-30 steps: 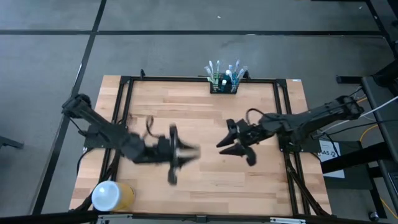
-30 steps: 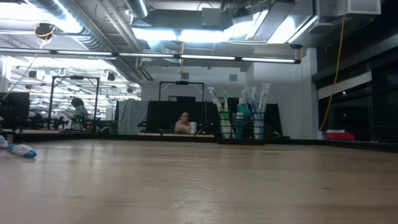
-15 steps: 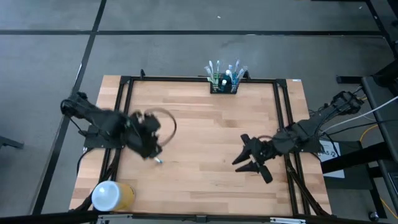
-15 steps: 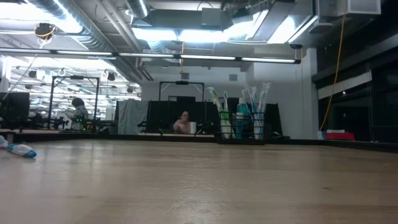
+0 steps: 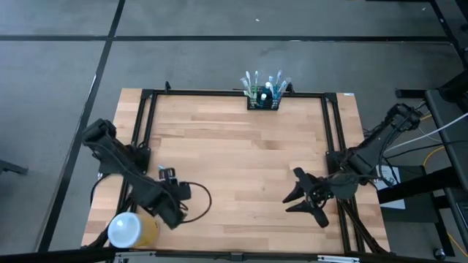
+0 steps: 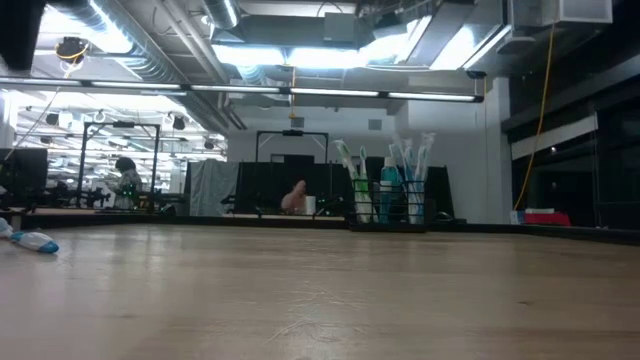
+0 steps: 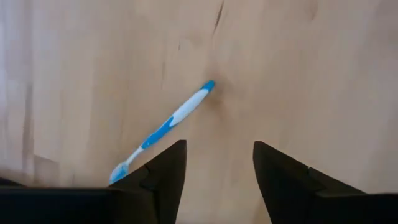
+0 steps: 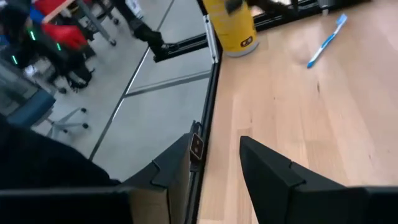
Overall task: Pick & Place toothbrushing station
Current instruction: Put the blue toothbrush into the black organizer
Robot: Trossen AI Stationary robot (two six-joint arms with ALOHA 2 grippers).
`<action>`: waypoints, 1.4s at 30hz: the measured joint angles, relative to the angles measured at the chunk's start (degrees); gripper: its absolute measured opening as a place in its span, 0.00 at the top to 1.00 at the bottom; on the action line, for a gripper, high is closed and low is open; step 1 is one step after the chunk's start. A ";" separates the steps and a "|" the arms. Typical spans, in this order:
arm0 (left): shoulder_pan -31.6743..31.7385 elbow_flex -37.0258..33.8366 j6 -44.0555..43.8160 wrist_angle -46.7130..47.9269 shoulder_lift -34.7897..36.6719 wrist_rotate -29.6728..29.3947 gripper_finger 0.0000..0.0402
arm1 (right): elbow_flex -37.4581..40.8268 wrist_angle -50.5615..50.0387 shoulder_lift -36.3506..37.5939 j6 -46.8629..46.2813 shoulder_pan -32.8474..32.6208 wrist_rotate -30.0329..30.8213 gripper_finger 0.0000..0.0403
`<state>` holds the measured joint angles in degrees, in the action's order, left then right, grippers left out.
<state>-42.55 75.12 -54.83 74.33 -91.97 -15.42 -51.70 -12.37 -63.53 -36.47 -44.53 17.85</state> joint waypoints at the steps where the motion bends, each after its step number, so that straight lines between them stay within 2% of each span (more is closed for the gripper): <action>1: 0.35 -1.73 0.74 -1.39 -0.88 0.77 0.55 | 0.00 0.25 0.00 -0.60 -0.53 0.92 0.64; 5: 3.09 -8.92 -0.60 -9.20 -3.09 6.23 0.55 | 0.00 1.60 0.00 -3.08 -2.83 4.39 0.64; 8: 4.77 -12.60 -0.21 -13.82 -3.67 7.06 0.55 | 0.00 2.26 0.00 -4.73 -4.95 7.44 0.64; 17: 8.13 -17.13 18.09 -19.72 -3.65 6.05 0.56 | 0.02 2.32 -0.02 -11.19 -10.81 16.18 0.64; 24: 10.53 -19.56 26.89 -22.93 -3.65 9.29 0.57 | 0.02 2.32 -0.02 -14.18 -14.85 23.78 0.64; 34: 13.50 -22.66 29.39 -30.06 -3.62 9.61 0.67 | 0.04 2.02 -0.04 -17.20 -18.08 31.72 0.64; 42: 13.86 -24.05 29.09 -32.89 -3.56 10.43 0.72 | 0.04 2.00 -0.04 -18.62 -18.19 32.28 0.64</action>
<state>-28.69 51.07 -25.75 41.44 -95.53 -4.99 -51.66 -10.36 -63.57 -55.09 -62.72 50.13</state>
